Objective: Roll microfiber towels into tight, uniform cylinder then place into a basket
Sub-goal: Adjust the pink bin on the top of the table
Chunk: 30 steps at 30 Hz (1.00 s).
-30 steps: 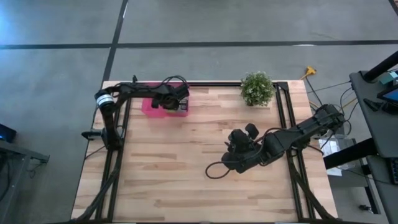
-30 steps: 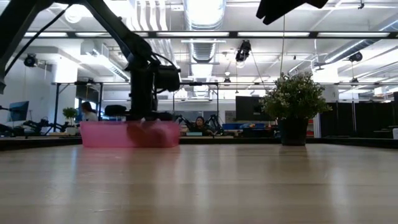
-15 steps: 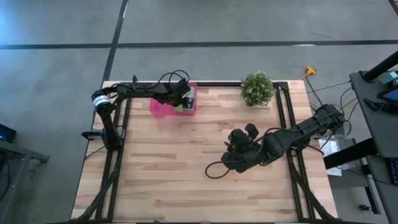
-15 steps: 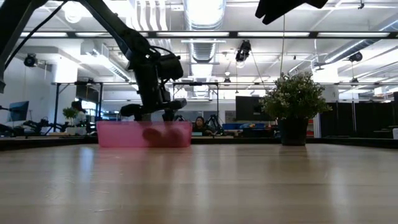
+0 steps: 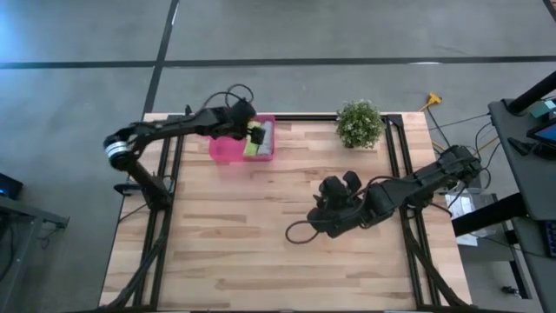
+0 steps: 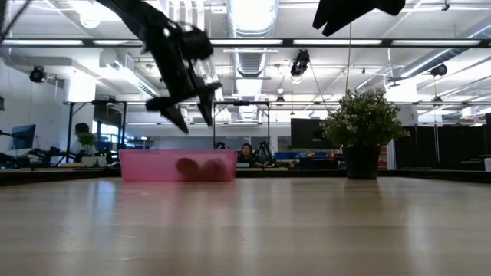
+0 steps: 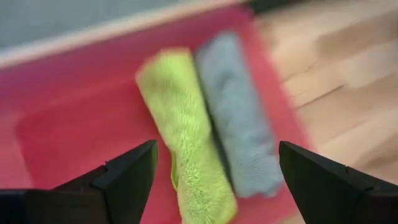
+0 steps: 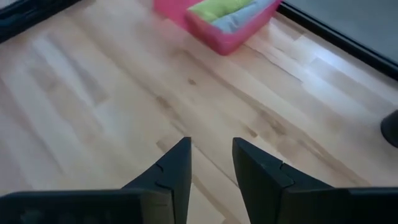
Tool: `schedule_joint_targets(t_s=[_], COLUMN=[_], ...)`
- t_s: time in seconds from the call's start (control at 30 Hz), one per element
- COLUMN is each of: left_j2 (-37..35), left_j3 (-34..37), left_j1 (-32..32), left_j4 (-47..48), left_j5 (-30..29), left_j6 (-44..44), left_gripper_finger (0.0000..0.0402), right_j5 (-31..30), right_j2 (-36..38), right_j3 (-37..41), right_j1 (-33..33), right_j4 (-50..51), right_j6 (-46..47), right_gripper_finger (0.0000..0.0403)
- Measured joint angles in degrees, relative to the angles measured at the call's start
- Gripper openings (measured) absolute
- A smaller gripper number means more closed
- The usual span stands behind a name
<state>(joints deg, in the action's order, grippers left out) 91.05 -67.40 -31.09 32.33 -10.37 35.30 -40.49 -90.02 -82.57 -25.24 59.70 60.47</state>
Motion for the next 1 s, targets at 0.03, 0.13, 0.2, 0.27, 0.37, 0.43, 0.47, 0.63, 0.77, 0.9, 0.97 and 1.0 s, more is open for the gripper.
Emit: schedule_joint_targets(t_s=[0.03,0.13,0.2,0.27,0.37,0.43,0.47,0.63,0.77,0.9,0.97,1.0], left_j2=[-2.0,-8.3,-13.2,-18.0,-24.8,-28.6,-30.3,-36.8,-39.8,-41.0,-41.1,-41.1], left_j3=[0.1,0.2,0.3,0.3,0.3,0.3,0.3,0.3,0.6,1.0,1.1,1.2], left_j1=[0.1,1.7,3.2,4.9,7.4,9.2,9.9,13.5,16.4,18.3,19.0,19.3], left_j4=[-0.1,0.3,1.3,2.6,4.3,5.3,6.0,10.8,12.9,13.9,14.0,14.5], left_j5=[-0.4,-0.6,-0.7,-1.8,-3.9,-4.9,-5.0,-5.2,-5.1,-5.0,-4.7,-4.5], left_j6=[-0.4,-2.3,-2.7,-2.7,-2.6,-2.4,-1.5,1.9,2.1,2.3,2.4,2.4], left_gripper_finger=[0.0316,0.0315,0.0311,0.0306,0.0297,0.0291,0.0289,0.028,0.0278,0.0278,0.0278,0.0278], right_j5=[0.0,0.8,4.4,9.1,17.4,21.9,22.6,19.5,19.9,24.2,25.3,25.4], right_j2=[0.0,0.0,0.0,-0.1,-1.9,-4.5,-5.8,-12.1,-17.4,-22.7,-25.6,-26.9], right_j3=[0.1,0.5,1.1,2.7,5.7,6.6,6.6,5.9,4.8,2.5,0.0,-1.3], right_j1=[0.6,3.5,6.9,10.9,17.8,22.5,24.5,32.4,36.5,38.9,39.3,39.5], right_j4=[0.0,-0.2,-2.8,-9.7,-23.9,-28.7,-29.3,-29.1,-31.1,-39.1,-39.6,-39.2], right_j6=[1.0,3.0,0.6,-5.0,-13.5,-15.4,-15.4,-9.5,-7.3,-7.9,-7.7,-7.5], right_gripper_finger=[0.0111,0.0106,0.0088,0.0055,0.0016,0.0011,0.001,0.0008,0.0008,0.0008,0.0008,0.0008])
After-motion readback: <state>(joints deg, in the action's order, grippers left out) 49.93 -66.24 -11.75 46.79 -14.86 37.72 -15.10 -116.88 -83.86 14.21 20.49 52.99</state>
